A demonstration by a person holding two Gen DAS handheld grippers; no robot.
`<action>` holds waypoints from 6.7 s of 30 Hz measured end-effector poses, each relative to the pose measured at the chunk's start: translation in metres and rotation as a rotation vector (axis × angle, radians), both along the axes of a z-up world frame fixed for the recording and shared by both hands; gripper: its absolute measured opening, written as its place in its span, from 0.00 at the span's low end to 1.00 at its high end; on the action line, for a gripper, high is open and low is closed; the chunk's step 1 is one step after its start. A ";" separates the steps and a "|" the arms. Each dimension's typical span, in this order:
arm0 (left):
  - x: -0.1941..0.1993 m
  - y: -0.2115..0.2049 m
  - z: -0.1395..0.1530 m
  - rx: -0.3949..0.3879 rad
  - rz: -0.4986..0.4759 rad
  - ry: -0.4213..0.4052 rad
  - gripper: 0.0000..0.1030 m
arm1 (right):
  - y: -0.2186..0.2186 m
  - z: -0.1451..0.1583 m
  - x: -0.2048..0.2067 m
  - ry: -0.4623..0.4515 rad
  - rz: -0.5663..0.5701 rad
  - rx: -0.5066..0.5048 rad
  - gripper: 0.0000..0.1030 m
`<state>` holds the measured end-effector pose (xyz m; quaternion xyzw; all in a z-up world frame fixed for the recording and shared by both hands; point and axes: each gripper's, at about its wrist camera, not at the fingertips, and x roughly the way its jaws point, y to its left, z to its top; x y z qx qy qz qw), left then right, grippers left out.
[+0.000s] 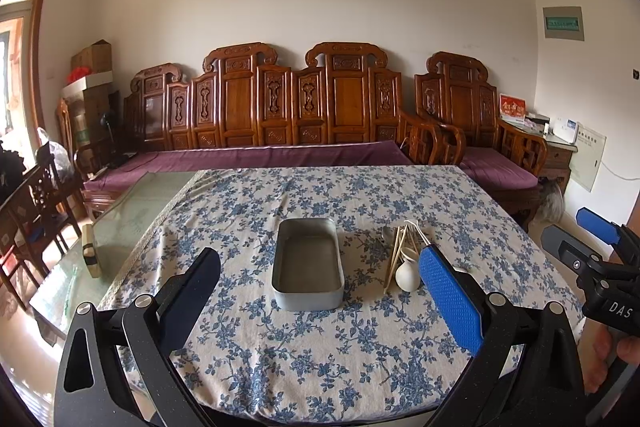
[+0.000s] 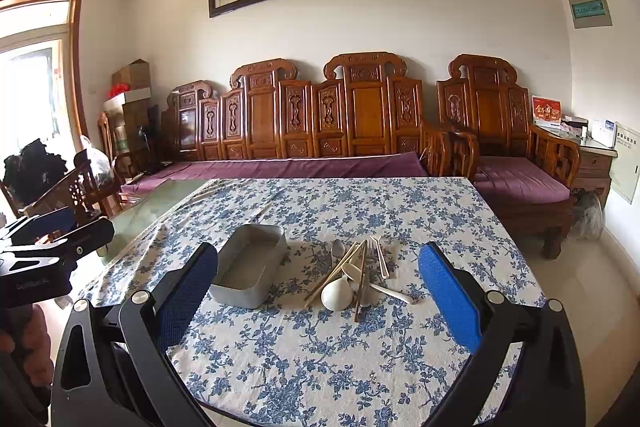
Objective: Organize utensils
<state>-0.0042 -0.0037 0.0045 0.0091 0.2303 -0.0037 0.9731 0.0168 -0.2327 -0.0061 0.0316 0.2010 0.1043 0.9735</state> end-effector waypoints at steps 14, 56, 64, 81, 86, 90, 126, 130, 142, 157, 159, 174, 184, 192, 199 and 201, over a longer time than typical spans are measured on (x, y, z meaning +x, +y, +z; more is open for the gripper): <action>-0.001 -0.002 0.001 0.005 0.000 0.000 0.94 | 0.000 0.000 0.000 -0.001 -0.001 0.001 0.97; 0.025 -0.004 -0.028 0.004 -0.029 0.093 0.94 | -0.006 -0.019 0.017 0.040 -0.002 -0.006 0.97; 0.055 -0.011 -0.054 0.012 -0.069 0.151 0.94 | -0.016 -0.046 0.047 0.083 0.027 -0.016 0.93; 0.128 -0.039 -0.106 0.037 -0.169 0.290 0.94 | -0.042 -0.114 0.165 0.244 0.071 -0.053 0.51; 0.152 -0.045 -0.115 0.030 -0.185 0.322 0.93 | -0.045 -0.140 0.216 0.310 0.089 -0.065 0.45; 0.170 -0.054 -0.123 0.033 -0.204 0.347 0.88 | -0.048 -0.163 0.255 0.336 0.111 -0.077 0.43; 0.238 -0.111 -0.241 0.063 -0.217 0.572 0.13 | -0.056 -0.226 0.327 0.447 0.160 -0.224 0.13; 0.236 -0.110 -0.240 0.058 -0.209 0.574 0.05 | -0.057 -0.223 0.326 0.440 0.155 -0.219 0.13; 0.212 -0.102 -0.231 0.029 -0.223 0.581 0.04 | -0.056 -0.214 0.314 0.417 0.157 -0.226 0.13; 0.214 -0.104 -0.231 0.035 -0.230 0.589 0.17 | -0.053 -0.212 0.311 0.408 0.171 -0.231 0.13; 0.216 -0.106 -0.230 0.037 -0.234 0.587 0.17 | -0.053 -0.212 0.311 0.409 0.172 -0.233 0.13; 0.228 -0.097 -0.227 0.041 -0.211 0.588 0.17 | -0.051 -0.213 0.311 0.412 0.186 -0.240 0.13; 0.228 -0.093 -0.237 0.065 -0.185 0.616 0.07 | -0.051 -0.213 0.311 0.412 0.190 -0.237 0.13; 0.227 -0.101 -0.238 0.123 -0.190 0.606 0.05 | -0.051 -0.212 0.310 0.410 0.188 -0.241 0.13; 0.212 -0.098 -0.221 0.116 -0.200 0.547 0.04 | -0.054 -0.207 0.296 0.407 0.175 -0.221 0.13; 0.206 -0.097 -0.211 0.104 -0.207 0.524 0.04 | -0.055 -0.203 0.289 0.401 0.169 -0.210 0.13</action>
